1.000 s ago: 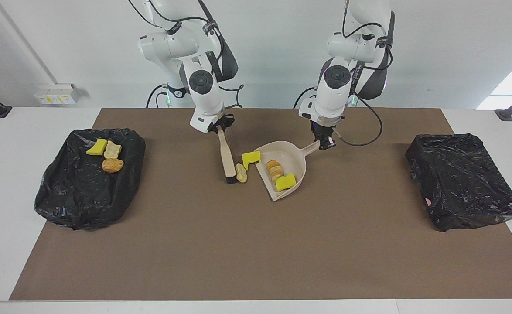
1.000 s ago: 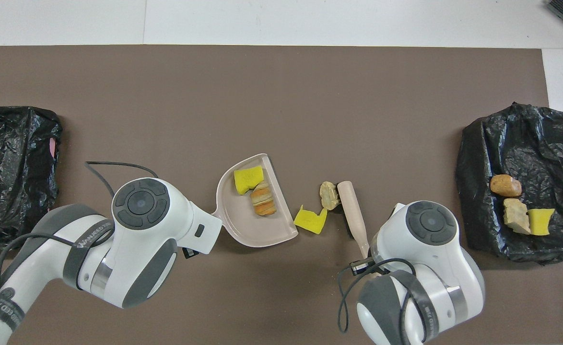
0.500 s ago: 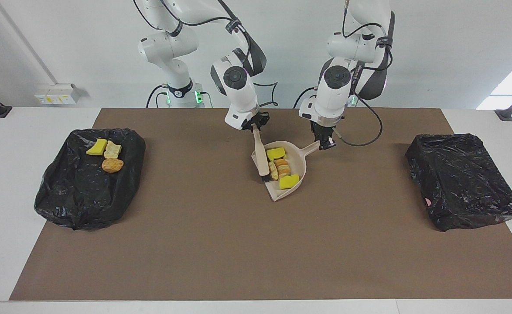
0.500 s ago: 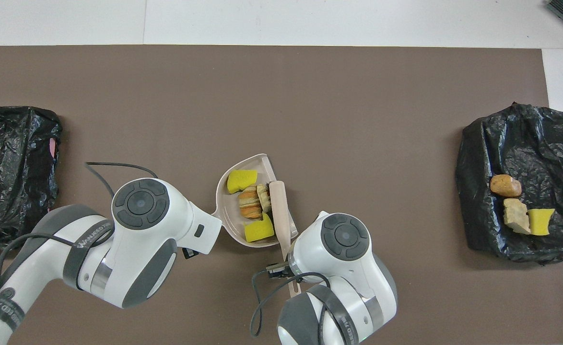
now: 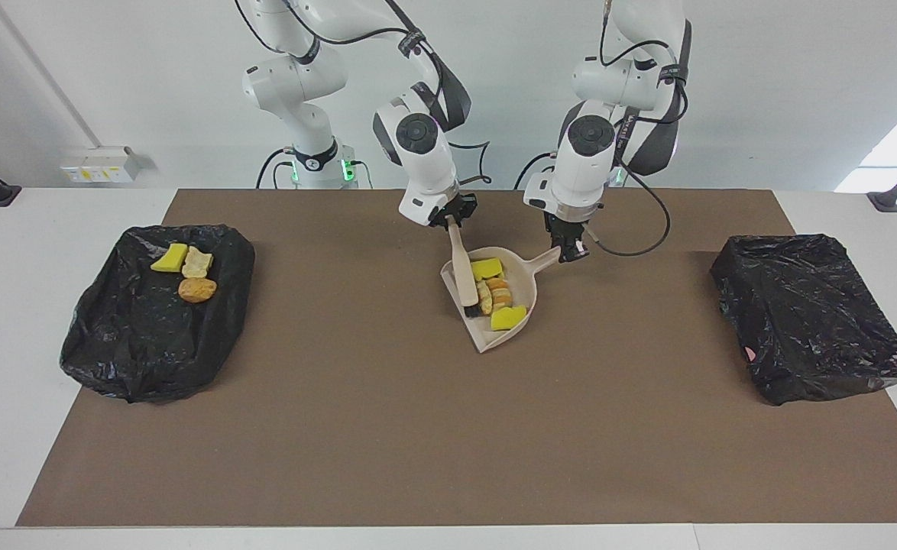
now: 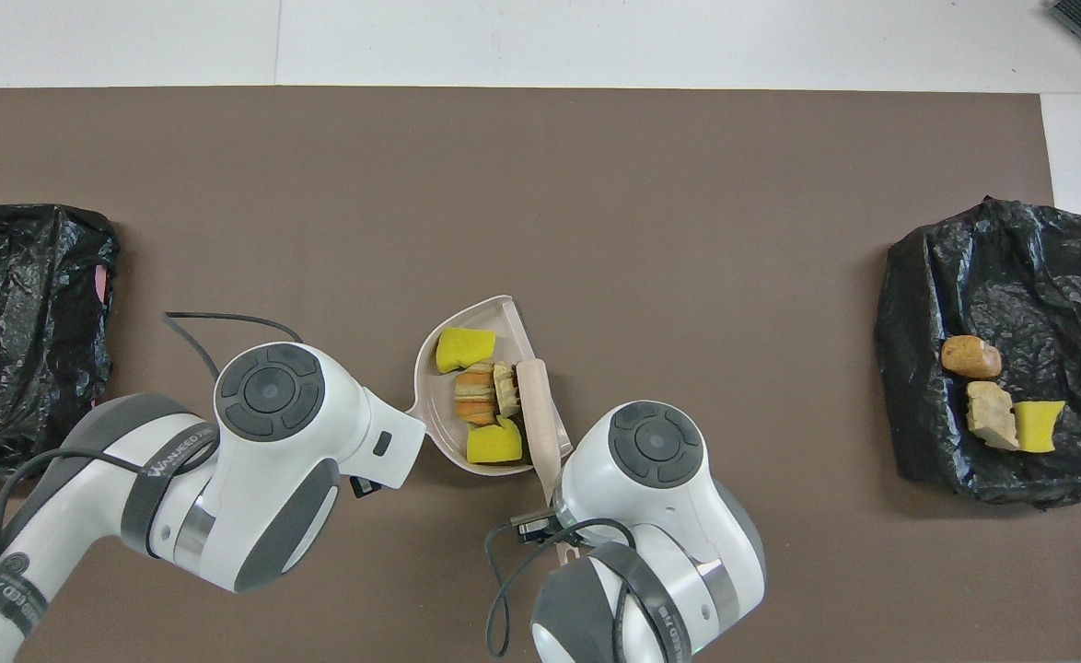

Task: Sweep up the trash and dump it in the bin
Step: 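Sweep the remaining brown piece and sponge into the dustpan with the right gripper, then raise the dustpan with the left gripper while the right gripper withdraws the brush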

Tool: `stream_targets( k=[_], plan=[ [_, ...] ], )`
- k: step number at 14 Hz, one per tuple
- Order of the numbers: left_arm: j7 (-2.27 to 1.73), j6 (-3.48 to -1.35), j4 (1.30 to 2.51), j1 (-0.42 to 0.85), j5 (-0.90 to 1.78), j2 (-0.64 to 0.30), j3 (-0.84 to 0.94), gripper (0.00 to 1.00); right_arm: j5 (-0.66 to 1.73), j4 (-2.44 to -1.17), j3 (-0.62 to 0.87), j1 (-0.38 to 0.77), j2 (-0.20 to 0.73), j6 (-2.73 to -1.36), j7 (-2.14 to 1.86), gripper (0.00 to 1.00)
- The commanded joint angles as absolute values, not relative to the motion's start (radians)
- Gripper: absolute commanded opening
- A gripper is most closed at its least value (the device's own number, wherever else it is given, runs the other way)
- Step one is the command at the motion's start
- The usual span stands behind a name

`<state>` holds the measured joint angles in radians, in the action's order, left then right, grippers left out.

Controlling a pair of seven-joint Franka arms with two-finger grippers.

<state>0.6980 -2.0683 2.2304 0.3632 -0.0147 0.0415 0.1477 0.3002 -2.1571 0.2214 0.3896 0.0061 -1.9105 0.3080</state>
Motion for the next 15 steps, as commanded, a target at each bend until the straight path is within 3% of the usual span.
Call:
stream_targets(
  k=[1, 9, 15],
  plan=[
    [0.631, -2.108, 2.25, 0.365, 0.004, 0.051, 0.138, 0.0, 0.272, -2.152, 0.227, 0.342, -0.066, -1.829, 0.295, 0.0],
    [0.356, -2.126, 2.224, 0.357, 0.018, 0.035, 0.133, 0.0, 0.178, -2.132, 0.225, 0.313, -0.181, -1.669, 0.341, 0.0],
    [0.311, -2.099, 2.114, 0.223, 0.018, 0.051, 0.132, 0.0, 0.178, -2.155, 0.23, 0.273, -0.212, -1.649, 0.351, 0.0]
  ],
)
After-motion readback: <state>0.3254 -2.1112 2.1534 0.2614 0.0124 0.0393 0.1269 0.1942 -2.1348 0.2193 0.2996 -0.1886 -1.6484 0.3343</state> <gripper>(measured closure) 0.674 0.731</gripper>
